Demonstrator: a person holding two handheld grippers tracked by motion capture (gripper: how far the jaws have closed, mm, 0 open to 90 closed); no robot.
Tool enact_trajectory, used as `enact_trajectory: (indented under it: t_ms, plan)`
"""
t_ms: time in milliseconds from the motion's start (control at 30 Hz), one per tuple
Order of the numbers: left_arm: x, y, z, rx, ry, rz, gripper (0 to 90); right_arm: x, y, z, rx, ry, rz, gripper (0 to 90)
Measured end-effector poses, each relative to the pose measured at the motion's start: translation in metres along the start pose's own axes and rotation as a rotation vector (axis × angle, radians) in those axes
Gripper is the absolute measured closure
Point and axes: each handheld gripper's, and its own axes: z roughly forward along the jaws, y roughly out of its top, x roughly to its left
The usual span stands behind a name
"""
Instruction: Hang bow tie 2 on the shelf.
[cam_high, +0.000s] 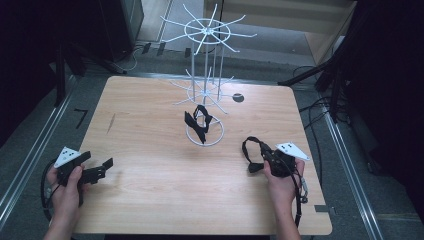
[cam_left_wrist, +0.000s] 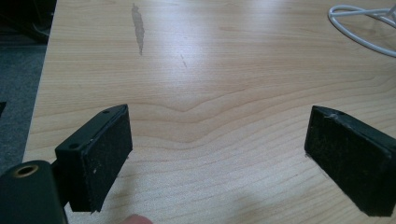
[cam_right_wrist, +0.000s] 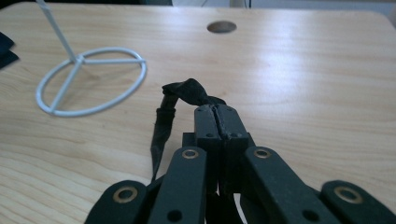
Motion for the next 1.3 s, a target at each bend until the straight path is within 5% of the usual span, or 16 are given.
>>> enact_trajectory:
  t_ms: [300, 1300]
  plan:
    - [0.0, 0.0, 0.0, -0.003, 0.001, -0.003, 8.2, 0.012, 0.013, -0.013, -0.082, 0.037, -0.035, 90.0]
    - [0.0, 0.0, 0.001, 0.001, -0.001, -0.002, 8.2, 0.05, 0.041, -0.04, -0.185, 0.126, -0.086, 90.0]
